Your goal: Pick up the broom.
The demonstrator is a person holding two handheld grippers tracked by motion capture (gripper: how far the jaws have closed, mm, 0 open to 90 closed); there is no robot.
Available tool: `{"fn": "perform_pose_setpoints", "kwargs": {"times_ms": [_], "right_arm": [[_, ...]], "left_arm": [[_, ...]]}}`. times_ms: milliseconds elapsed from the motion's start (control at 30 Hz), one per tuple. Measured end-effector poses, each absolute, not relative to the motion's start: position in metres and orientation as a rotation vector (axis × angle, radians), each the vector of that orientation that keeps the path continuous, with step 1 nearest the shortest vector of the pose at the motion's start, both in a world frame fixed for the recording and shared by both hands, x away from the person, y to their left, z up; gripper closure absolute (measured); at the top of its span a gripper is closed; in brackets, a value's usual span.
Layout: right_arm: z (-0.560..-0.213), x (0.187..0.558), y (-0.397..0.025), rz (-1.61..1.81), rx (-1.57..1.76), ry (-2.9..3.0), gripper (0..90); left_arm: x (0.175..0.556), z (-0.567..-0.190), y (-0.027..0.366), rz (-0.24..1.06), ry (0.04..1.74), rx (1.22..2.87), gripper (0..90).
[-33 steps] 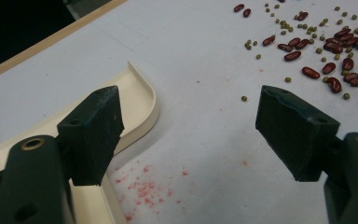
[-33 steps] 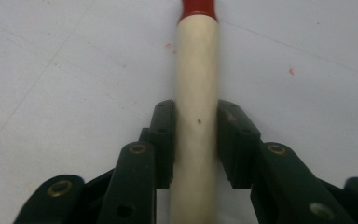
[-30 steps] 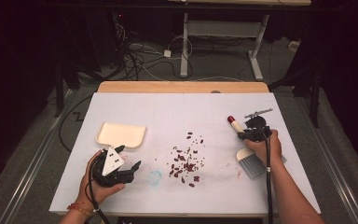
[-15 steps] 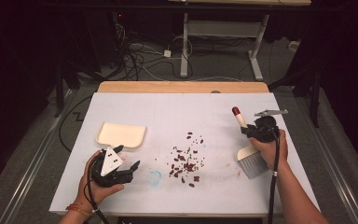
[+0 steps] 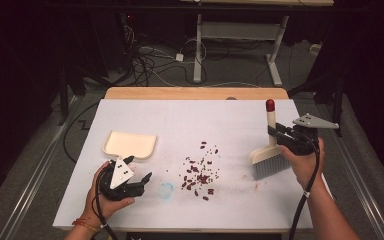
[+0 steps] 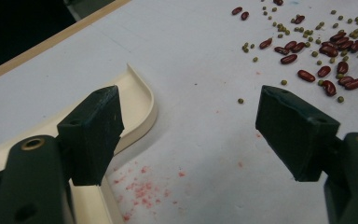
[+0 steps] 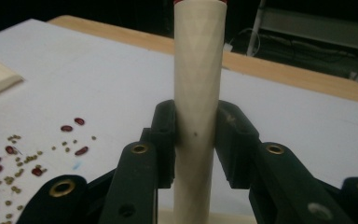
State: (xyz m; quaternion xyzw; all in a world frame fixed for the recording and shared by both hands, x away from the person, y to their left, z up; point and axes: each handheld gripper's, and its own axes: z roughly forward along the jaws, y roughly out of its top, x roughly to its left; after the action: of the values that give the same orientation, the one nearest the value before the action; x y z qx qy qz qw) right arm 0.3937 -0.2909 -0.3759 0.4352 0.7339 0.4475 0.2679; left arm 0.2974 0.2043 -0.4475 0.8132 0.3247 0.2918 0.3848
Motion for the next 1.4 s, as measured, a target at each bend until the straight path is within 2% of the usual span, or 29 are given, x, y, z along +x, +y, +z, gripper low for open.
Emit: {"fn": "perform_pose_setpoints", "kwargs": {"times_ms": [333,433,700,933,1400], "right_arm": [[-0.359,0.379,-0.286,1.281,1.095,1.92,70.7],[-0.352,0.371,-0.281,1.286,1.057,1.905,70.7],[-0.339,0.353,-0.26,1.343,0.986,1.901,70.6],[-0.34,0.344,-0.241,1.368,0.929,1.913,70.6],[-0.344,0.333,-0.214,1.411,0.907,1.925,70.6]], "left_arm": [[0.296,-0.439,0.198,0.725,0.808,2.047,22.3],[0.296,-0.429,0.189,0.676,0.778,2.022,22.4],[0.297,-0.406,0.138,0.524,0.645,2.061,23.5],[0.303,-0.396,0.087,0.463,0.5,2.074,24.2],[0.306,-0.395,0.039,0.388,0.428,2.048,26.7]]}}
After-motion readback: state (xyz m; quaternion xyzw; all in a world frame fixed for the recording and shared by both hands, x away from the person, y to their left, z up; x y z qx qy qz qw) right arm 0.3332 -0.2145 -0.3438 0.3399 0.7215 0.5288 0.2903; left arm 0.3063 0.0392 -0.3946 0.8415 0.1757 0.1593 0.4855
